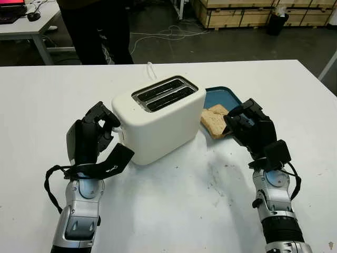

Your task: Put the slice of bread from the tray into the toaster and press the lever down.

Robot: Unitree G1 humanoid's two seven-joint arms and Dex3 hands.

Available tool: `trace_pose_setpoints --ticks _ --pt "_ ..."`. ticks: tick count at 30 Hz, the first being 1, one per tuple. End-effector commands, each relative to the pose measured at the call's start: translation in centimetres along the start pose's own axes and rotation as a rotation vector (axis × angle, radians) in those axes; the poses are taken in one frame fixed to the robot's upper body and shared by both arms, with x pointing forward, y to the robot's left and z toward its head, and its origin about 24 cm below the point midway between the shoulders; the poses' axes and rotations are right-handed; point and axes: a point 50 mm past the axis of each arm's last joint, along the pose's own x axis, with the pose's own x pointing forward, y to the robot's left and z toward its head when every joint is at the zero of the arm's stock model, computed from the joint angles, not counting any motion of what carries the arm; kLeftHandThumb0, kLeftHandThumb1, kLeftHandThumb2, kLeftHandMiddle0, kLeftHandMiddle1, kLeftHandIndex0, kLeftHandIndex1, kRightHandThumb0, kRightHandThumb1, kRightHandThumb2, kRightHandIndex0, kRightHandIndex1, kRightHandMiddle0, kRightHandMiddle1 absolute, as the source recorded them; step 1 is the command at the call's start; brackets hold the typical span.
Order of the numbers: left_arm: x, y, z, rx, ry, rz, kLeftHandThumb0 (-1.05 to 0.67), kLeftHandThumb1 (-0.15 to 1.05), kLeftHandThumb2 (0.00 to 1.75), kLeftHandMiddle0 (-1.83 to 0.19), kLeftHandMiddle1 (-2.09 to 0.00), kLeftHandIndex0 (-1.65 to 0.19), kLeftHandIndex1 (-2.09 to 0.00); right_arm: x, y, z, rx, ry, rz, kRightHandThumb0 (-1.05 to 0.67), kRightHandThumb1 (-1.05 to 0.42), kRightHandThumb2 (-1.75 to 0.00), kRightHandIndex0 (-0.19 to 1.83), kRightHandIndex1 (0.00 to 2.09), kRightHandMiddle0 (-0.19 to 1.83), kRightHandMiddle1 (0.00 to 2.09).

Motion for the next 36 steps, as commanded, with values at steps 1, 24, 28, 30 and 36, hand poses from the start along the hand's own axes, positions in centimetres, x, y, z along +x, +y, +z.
trace_pose_setpoints --ticks 1,24,28,30,36 --pt "0.1 0.2 0.2 0.004 -0.006 0.002 -0.03 0.92 0.43 -0.95 -1.75 -0.66 -1.75 -0.1 -0.3 0.1 0.005 -0.002 -0.006 -0.35 -0.92 -0.29 0.72 1.75 0.47 1.72" --pt "0.2 0.0 0.4 -0.011 -0.024 0.004 -0.02 0.92 0.43 -0.97 -1.75 -0.68 -1.75 1.3 -3.2 3.2 -0.360 -0.199 -0.083 -0.34 -0.91 -0.07 0.64 1.69 0.60 1.33" --pt "0.3 0.2 0.3 -0.016 -0.018 0.004 -0.02 0.92 0.43 -0.96 -1.75 -0.68 -1.75 2.3 -3.8 3.8 -0.534 -0.228 -0.066 -0.41 -0.87 -0.01 0.59 1.51 0.54 1.24" --pt "0.3 0.2 0.3 -0.014 -0.014 0.005 -0.02 0.92 0.44 -0.95 -1.75 -0.67 -1.75 2.8 -4.0 4.0 -0.674 -0.213 -0.022 -0.46 -0.86 0.00 0.47 1.43 0.55 1.05" --pt "0.3 0.3 0.4 -0.020 -0.021 0.003 -0.03 0.92 0.44 -0.95 -1.75 -0.67 -1.75 3.7 -3.9 3.3 -0.916 -0.206 0.059 -0.51 -0.76 0.00 0.48 1.05 0.90 0.14"
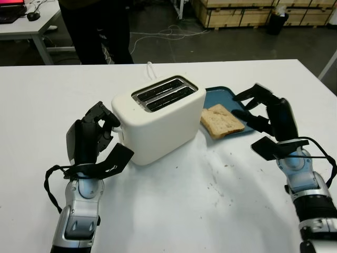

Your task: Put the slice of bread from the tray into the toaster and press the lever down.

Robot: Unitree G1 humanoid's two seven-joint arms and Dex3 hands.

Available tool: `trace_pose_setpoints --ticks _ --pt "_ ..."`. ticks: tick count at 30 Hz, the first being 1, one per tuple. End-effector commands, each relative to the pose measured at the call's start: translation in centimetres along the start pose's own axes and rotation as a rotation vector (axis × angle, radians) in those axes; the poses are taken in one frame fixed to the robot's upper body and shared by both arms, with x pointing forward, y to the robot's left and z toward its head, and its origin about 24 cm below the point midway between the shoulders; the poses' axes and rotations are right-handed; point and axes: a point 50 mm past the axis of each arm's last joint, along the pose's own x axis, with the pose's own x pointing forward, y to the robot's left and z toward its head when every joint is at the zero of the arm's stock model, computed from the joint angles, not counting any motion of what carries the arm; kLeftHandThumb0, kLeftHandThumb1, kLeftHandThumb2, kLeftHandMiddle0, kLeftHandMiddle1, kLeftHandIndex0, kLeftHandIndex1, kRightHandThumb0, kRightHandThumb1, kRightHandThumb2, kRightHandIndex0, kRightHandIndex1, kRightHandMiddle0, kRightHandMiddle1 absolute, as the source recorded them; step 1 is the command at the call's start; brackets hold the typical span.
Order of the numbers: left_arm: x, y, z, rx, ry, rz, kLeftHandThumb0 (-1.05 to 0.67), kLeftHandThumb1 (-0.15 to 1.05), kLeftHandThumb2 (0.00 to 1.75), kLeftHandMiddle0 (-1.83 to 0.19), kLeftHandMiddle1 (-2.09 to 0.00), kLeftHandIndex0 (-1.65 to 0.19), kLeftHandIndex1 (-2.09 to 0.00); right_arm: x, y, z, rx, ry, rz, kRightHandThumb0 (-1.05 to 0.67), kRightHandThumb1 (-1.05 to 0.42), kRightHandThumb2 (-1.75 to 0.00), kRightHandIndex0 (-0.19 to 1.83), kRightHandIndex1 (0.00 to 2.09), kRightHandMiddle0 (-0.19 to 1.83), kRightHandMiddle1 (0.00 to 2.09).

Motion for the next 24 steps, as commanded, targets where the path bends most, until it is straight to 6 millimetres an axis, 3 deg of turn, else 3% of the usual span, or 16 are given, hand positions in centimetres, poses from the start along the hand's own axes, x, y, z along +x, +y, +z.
trace_pose_setpoints --ticks 1,3,6,15,24 --pt "0.3 0.2 0.4 -0.009 -0.027 0.005 -0.03 0.92 0.45 -0.95 -1.75 -0.67 -1.75 0.5 0.2 0.1 -0.115 -0.033 0.059 -0.51 -0.78 0.00 0.49 0.95 0.89 0.09" --pt "0.3 0.2 0.4 -0.009 -0.024 0.006 -0.03 0.92 0.45 -0.95 -1.75 -0.68 -1.75 0.6 0.7 0.0 -0.239 -0.061 0.139 -0.57 -0.79 0.00 0.58 0.47 0.80 0.02" --pt "0.3 0.3 0.4 -0.009 -0.022 0.005 -0.02 0.92 0.45 -0.95 -1.75 -0.67 -1.75 0.8 1.6 -0.3 -0.322 -0.072 0.244 -0.60 -0.78 0.00 0.55 0.11 0.62 0.00" --pt "0.2 0.3 0.5 -0.004 -0.024 0.011 0.00 0.92 0.45 -0.95 -1.75 -0.67 -1.75 1.1 3.5 -0.8 -0.393 -0.013 0.442 -0.66 -0.76 0.00 0.15 0.00 0.19 0.00" --pt "0.2 0.3 0.5 -0.014 -0.017 0.009 0.01 0.92 0.45 -0.95 -1.75 -0.66 -1.75 1.0 4.1 -1.1 -0.438 0.030 0.475 -0.71 -0.76 0.00 0.13 0.00 0.14 0.00"
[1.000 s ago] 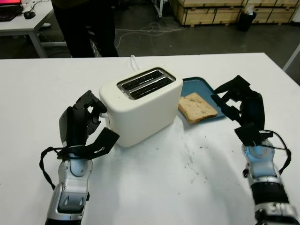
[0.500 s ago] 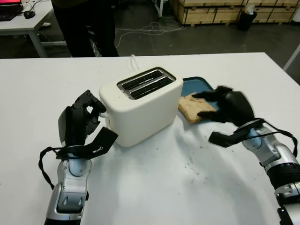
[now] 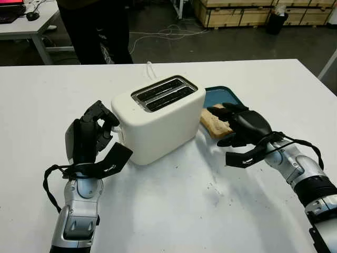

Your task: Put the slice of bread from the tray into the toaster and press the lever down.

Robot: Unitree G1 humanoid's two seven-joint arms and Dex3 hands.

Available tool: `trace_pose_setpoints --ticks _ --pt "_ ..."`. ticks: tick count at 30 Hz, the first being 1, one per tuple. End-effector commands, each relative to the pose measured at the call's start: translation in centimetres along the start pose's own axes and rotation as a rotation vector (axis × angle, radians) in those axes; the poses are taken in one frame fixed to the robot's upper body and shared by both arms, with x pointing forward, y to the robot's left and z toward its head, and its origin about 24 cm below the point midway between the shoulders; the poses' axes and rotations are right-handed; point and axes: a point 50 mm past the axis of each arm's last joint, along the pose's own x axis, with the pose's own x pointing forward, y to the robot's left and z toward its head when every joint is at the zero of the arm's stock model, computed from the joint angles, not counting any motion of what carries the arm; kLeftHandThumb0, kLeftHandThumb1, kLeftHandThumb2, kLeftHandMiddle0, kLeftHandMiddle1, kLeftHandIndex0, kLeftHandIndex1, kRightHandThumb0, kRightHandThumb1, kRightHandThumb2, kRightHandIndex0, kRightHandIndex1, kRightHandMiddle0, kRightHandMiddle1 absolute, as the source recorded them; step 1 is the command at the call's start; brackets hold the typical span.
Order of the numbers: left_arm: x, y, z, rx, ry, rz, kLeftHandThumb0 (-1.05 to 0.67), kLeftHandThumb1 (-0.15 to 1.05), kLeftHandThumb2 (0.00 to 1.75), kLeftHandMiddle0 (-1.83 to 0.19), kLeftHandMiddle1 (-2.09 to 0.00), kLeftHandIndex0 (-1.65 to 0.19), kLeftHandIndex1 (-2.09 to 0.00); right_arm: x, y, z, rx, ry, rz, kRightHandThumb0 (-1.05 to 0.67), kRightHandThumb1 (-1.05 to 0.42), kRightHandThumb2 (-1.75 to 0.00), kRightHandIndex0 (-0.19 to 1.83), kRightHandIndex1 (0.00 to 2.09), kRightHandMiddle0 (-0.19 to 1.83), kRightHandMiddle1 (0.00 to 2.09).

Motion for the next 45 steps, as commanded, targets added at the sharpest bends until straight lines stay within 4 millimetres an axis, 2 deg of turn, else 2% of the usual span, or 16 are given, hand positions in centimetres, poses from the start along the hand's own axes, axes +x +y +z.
trace_pose_setpoints --ticks 1,11,21,22,23,25,26,29,33,34,37,39,42,45 --pt "0.1 0.1 0.4 -0.015 -0.015 0.003 0.01 0.92 0.46 -0.95 -1.75 -0.66 -1.75 0.3 -0.4 -0.1 -0.034 0.016 0.002 -0.70 -0.76 0.00 0.13 0.00 0.14 0.00" --pt "0.1 0.1 0.4 0.015 -0.026 0.006 0.00 0.92 0.43 -0.96 -1.75 -0.68 -1.75 0.7 1.0 0.2 -0.132 0.105 -0.009 -0.63 -0.80 -0.01 0.24 0.04 0.23 0.03" --pt "0.1 0.1 0.4 0.005 -0.023 0.012 0.00 0.92 0.44 -0.96 -1.75 -0.68 -1.75 1.0 2.6 0.1 -0.221 0.122 -0.003 -0.59 -0.88 -0.02 0.58 0.16 0.48 0.09" --pt "0.1 0.1 0.3 0.008 -0.025 0.013 -0.01 0.92 0.44 -0.96 -1.75 -0.68 -1.75 1.0 2.7 0.1 -0.225 0.119 0.000 -0.58 -0.88 -0.01 0.64 0.22 0.53 0.11" --pt "0.1 0.1 0.3 0.006 -0.026 0.013 -0.01 0.92 0.44 -0.96 -1.75 -0.68 -1.75 1.0 2.8 0.1 -0.228 0.115 0.004 -0.59 -0.90 -0.01 0.56 0.69 0.63 0.12" --pt "0.1 0.2 0.3 0.002 -0.027 0.013 -0.01 0.92 0.44 -0.96 -1.75 -0.68 -1.75 1.0 3.0 0.1 -0.234 0.102 0.002 -0.60 -0.92 -0.03 0.45 1.16 0.73 0.17" --pt "0.1 0.2 0.3 0.000 -0.027 0.013 -0.01 0.92 0.44 -0.96 -1.75 -0.68 -1.75 1.0 3.0 0.1 -0.235 0.097 0.000 -0.60 -0.92 -0.03 0.40 1.40 0.71 0.37" --pt "0.0 0.2 0.3 0.009 -0.029 0.015 0.00 0.92 0.44 -0.96 -1.75 -0.68 -1.75 1.0 3.2 0.2 -0.220 0.092 -0.003 -0.59 -0.92 -0.05 0.35 1.69 0.48 1.00" --pt "0.0 0.2 0.3 0.006 -0.025 0.016 0.00 0.92 0.44 -0.96 -1.75 -0.68 -1.75 0.9 3.4 0.2 -0.250 0.075 -0.025 -0.58 -0.92 -0.10 0.52 1.74 0.41 1.52" --pt "0.0 0.2 0.3 0.004 -0.024 0.016 0.00 0.92 0.44 -0.96 -1.75 -0.68 -1.75 0.8 3.5 0.3 -0.257 0.066 -0.037 -0.58 -0.92 -0.13 0.58 1.74 0.43 1.58" --pt "0.0 0.2 0.3 0.008 -0.024 0.019 0.01 0.92 0.44 -0.95 -1.75 -0.68 -1.75 0.7 3.5 0.2 -0.275 0.050 -0.059 -0.54 -0.92 -0.25 0.74 1.75 0.52 1.44" --pt "0.0 0.2 0.3 0.014 -0.024 0.020 0.00 0.92 0.43 -0.95 -1.75 -0.68 -1.75 0.7 3.5 0.2 -0.276 0.044 -0.066 -0.51 -0.92 -0.30 0.82 1.75 0.59 1.25" --pt "0.0 0.2 0.3 0.008 -0.025 0.020 -0.01 0.92 0.43 -0.95 -1.75 -0.68 -1.75 0.7 3.4 0.3 -0.287 0.043 -0.079 -0.49 -0.92 -0.38 0.83 1.75 0.56 1.46" --pt "0.0 0.1 0.2 -0.001 -0.024 0.019 -0.01 0.92 0.45 -0.96 -1.75 -0.68 -1.75 0.6 3.4 0.3 -0.274 0.044 -0.098 -0.47 -0.92 -0.40 0.83 1.75 0.50 1.68"
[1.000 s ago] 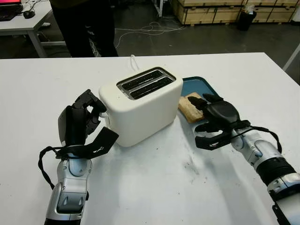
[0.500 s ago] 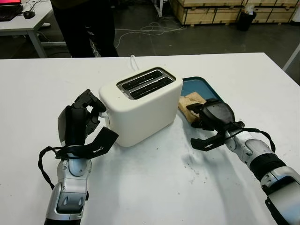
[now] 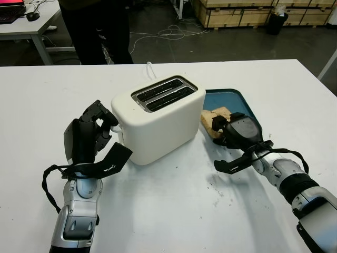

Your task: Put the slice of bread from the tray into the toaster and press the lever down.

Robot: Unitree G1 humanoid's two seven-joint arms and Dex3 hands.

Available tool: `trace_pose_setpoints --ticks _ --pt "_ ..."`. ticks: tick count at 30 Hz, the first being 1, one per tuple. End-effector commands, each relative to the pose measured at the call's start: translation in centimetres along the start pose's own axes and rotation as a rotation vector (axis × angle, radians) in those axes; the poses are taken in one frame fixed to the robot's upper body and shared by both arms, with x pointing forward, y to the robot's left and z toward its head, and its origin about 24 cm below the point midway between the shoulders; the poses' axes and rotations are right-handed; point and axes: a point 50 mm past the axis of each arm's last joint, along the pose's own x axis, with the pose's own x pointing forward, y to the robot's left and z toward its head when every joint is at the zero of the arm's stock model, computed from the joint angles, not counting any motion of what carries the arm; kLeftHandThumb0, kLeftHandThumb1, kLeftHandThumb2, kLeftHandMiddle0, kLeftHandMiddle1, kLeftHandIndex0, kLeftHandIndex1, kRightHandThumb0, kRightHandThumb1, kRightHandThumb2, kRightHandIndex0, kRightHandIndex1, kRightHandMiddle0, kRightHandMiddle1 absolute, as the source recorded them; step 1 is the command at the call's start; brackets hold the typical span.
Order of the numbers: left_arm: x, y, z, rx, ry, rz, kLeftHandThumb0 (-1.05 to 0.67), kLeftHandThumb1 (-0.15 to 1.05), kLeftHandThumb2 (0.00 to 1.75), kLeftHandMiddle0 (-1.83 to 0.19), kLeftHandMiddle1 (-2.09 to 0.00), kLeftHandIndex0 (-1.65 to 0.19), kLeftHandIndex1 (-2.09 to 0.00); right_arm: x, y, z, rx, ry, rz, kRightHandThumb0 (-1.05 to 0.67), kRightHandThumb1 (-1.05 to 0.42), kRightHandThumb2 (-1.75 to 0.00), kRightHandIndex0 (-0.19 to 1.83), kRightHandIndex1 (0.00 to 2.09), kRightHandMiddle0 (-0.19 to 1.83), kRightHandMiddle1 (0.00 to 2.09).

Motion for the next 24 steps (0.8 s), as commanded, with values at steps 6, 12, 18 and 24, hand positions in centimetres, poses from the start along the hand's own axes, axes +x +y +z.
trace_pose_setpoints --ticks 6,12,18,24 --pt "0.0 0.0 0.2 0.003 -0.016 0.006 -0.02 0.92 0.43 -0.96 -1.75 -0.67 -1.75 -0.2 0.2 0.2 0.099 -0.009 -0.001 -0.43 -0.92 -0.35 0.79 1.75 0.56 1.53" --pt "-0.1 0.0 0.2 -0.001 -0.015 0.003 -0.01 0.92 0.43 -0.95 -1.75 -0.67 -1.75 0.0 -0.1 -0.1 0.230 0.019 0.049 -0.41 -0.92 -0.34 0.69 1.75 0.60 1.32" --pt "-0.1 0.0 0.2 -0.004 -0.017 0.009 0.00 0.92 0.43 -0.95 -1.75 -0.66 -1.75 0.3 -0.8 -0.7 0.418 0.028 0.136 -0.42 -0.92 -0.42 0.67 1.50 0.64 1.05" --pt "0.0 0.0 0.2 -0.012 -0.018 0.013 -0.02 0.92 0.43 -0.96 -1.75 -0.67 -1.75 0.6 -1.7 -1.6 0.515 0.052 0.126 -0.49 -0.92 -0.56 0.72 1.35 0.70 0.92"
